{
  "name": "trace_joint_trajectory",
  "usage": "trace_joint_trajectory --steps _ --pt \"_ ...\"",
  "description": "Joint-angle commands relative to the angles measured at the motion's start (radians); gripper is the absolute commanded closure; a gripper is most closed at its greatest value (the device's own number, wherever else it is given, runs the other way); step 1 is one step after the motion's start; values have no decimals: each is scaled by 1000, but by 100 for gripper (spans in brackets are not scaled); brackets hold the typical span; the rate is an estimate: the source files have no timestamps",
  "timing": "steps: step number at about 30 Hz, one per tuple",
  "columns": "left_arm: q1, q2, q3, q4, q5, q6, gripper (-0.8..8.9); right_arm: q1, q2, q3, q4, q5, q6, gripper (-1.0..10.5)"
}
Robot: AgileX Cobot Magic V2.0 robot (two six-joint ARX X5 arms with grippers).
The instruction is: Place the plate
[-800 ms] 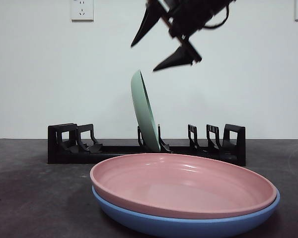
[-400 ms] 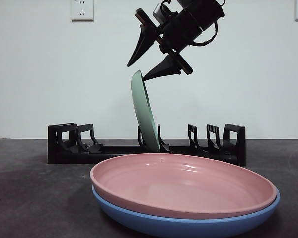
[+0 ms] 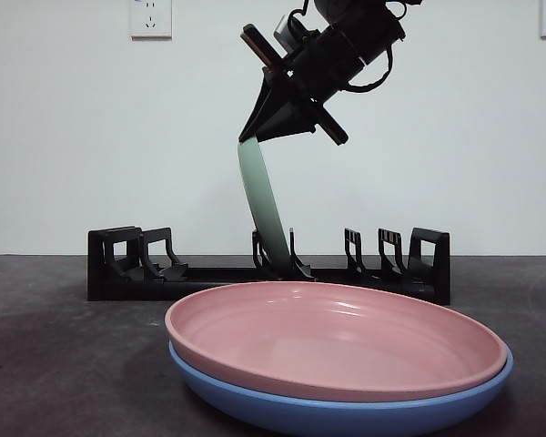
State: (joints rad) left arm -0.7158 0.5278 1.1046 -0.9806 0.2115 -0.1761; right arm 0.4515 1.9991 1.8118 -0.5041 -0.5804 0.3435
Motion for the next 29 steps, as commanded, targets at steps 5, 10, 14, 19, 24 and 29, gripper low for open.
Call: trace_joint_trajectory --steps 5,10,14,19,24,29 --pt "-8 1 19 8 2 -1 255 8 5 60 1 -9 26 937" --pt "-8 1 19 8 2 -1 255 14 -51 88 -1 -9 43 938" --pt "-8 1 19 8 2 0 255 20 -131 89 -31 -9 37 937" --pt "-8 1 19 9 2 0 255 50 -251 88 -126 13 -66 937" --pt "-8 1 19 9 2 0 255 109 -341 73 -332 107 -203 937" --pt "-8 1 19 8 2 0 255 176 -406 37 -477 172 -284 937"
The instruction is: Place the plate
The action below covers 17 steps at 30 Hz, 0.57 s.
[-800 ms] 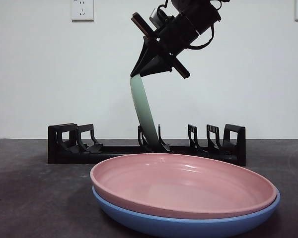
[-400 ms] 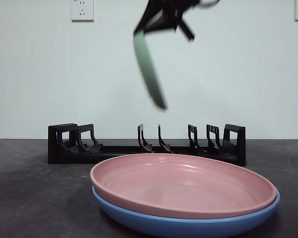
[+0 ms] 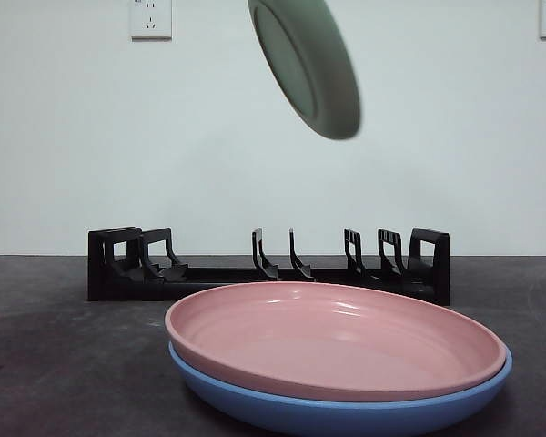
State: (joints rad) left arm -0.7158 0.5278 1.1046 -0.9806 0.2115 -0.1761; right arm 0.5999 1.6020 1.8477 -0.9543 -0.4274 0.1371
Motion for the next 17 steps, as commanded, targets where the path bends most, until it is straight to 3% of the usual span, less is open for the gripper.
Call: trace_joint_trajectory --steps 1,7,12,17 --pt "-8 1 19 8 2 0 255 45 -22 -11 -46 34 -92 937" --pt "-8 1 18 8 2 0 255 147 -113 -106 -129 131 -134 937" --pt "-8 1 18 9 -5 0 255 227 -190 -209 -141 158 -134 937" --pt "-8 1 18 8 -6 0 255 322 -244 -315 -166 293 -114 937"
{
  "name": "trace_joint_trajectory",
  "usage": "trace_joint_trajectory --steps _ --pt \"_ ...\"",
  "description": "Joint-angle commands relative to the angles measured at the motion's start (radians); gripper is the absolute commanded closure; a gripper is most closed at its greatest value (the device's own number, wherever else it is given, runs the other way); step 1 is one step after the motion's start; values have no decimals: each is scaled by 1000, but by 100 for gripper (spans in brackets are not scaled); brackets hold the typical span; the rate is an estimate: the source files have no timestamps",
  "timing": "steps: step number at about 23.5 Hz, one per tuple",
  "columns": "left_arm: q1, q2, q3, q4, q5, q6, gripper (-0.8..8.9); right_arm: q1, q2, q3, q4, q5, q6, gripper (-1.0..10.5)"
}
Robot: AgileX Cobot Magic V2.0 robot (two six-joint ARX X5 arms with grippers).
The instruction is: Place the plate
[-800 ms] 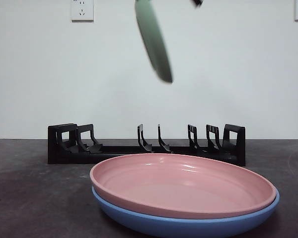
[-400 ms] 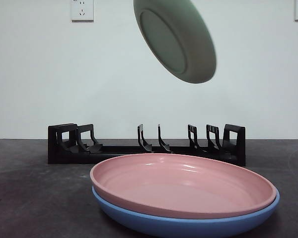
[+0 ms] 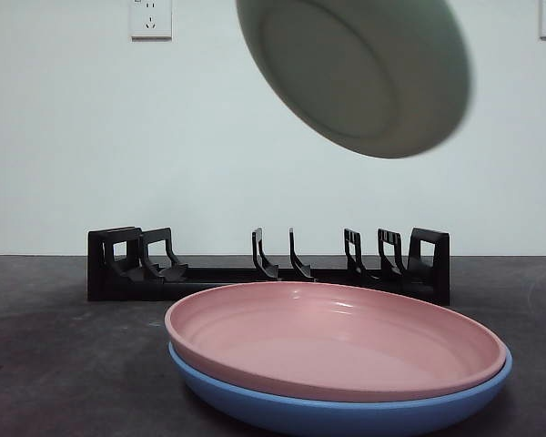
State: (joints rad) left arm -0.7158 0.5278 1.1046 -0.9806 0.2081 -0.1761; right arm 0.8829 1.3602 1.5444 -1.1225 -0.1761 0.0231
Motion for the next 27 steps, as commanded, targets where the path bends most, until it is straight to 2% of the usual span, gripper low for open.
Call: trace_joint_trajectory --steps 1,8,16,21,24,27 --pt "-8 1 18 8 -3 0 255 57 -8 -30 0 63 5 937" --pt "-8 1 18 8 -3 0 255 212 -8 -157 30 212 64 937" --pt "-8 1 18 8 -2 0 255 328 -6 -384 198 294 182 937" --pt "-8 1 18 8 -2 -1 255 342 45 -472 246 361 180 937" --pt "-8 1 18 8 -2 -2 255 360 108 -477 290 371 166 937" --pt "-8 1 18 8 -2 -13 255 394 159 -477 322 420 167 937"
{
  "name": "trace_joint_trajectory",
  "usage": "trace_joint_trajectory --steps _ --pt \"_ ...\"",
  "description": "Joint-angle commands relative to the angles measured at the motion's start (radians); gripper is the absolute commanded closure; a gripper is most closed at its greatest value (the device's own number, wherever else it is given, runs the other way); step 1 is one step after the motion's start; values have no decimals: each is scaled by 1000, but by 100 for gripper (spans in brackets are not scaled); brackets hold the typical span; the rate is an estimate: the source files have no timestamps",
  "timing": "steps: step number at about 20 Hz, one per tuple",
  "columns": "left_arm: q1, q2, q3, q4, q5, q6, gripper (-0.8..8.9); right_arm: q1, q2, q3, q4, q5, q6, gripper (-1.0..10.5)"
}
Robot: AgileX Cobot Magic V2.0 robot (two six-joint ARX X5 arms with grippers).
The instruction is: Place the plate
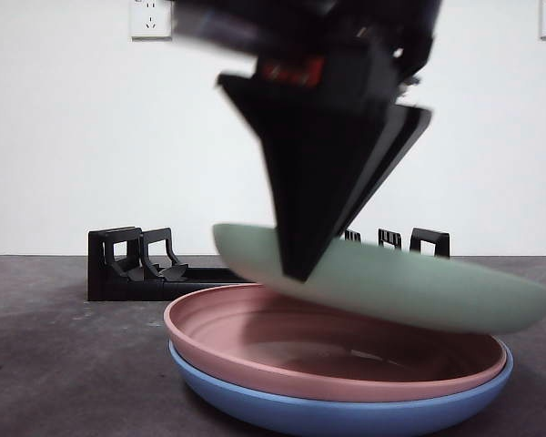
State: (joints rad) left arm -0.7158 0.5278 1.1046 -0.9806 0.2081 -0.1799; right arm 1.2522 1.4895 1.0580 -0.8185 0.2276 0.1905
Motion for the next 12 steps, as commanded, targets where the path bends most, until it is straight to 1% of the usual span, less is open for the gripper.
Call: trace_joint_trajectory --steps 1,4,6,12 --pt "-8 1 18 8 -2 -11 255 34 42 10 32 16 1 937" --pt "-8 1 18 8 -2 -12 255 49 73 10 60 20 6 937" --pt "-8 1 18 8 -2 -12 255 53 86 10 72 43 7 937" --pt "-8 1 18 8 -2 -12 255 55 86 10 94 51 7 933"
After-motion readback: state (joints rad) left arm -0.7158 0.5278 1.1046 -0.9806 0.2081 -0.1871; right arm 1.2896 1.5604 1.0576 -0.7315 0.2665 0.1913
